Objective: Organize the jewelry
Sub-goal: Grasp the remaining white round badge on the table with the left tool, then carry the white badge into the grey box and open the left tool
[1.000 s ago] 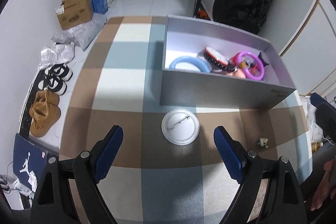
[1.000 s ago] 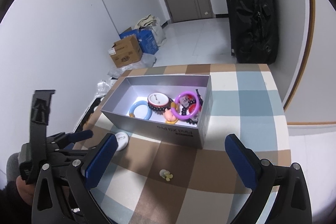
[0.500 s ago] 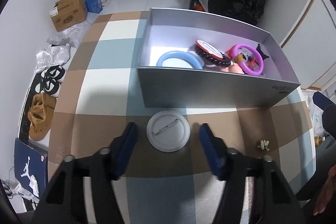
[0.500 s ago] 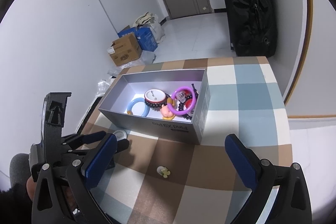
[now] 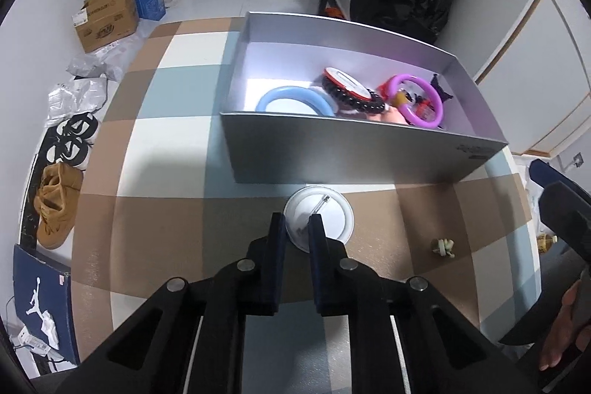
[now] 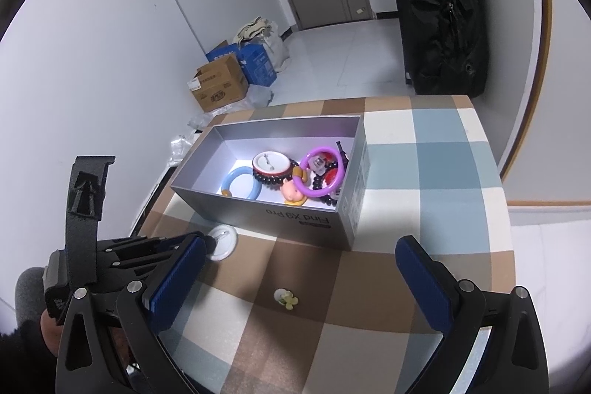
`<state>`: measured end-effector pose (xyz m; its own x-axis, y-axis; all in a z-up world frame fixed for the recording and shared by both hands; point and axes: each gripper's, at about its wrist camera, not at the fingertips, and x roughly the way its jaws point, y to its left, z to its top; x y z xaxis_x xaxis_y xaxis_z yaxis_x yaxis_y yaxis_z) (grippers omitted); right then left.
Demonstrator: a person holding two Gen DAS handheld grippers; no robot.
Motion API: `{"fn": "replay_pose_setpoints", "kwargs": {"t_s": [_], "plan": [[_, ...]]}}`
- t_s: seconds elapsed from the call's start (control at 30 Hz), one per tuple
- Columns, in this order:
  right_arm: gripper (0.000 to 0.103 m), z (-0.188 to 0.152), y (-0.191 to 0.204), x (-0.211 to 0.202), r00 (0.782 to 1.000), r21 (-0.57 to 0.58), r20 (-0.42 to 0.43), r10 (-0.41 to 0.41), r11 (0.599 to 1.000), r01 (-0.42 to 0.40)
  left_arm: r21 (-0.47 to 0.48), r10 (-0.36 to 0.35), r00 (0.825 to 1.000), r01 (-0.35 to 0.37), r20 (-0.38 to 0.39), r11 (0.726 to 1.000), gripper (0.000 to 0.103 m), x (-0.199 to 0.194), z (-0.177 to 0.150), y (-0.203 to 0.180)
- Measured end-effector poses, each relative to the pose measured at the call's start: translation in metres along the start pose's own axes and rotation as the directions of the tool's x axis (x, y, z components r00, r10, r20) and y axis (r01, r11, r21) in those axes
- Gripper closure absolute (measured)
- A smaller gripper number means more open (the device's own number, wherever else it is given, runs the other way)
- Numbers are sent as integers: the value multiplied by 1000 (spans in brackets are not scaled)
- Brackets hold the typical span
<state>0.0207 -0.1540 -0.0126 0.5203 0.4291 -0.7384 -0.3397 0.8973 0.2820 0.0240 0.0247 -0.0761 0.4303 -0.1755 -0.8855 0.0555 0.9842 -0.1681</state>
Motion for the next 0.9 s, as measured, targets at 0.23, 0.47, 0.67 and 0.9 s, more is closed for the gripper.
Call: {"fn": "replay_pose_setpoints", "kwargs": {"t_s": [0.23,0.47,0.67,0.9], "plan": [[0,0,0,-1,1000,0,-1,1,1000,-1,-20,-29,1000,29,6,999,96,-7,0,5],[0,-5,0,4,999,9,-49,22,1000,-22,-60,-68,997,69,29,996,103,-20,1,13],[1,-15,6,11,993,-31,-116,20,999,-24,-44,-47,998,49,43,998,103,-18,3,5],[4,-15,0,9,993,-7,-120,12,1000,-13,26,-9,1000,9,15,1000,48,-7,2,-13]]}}
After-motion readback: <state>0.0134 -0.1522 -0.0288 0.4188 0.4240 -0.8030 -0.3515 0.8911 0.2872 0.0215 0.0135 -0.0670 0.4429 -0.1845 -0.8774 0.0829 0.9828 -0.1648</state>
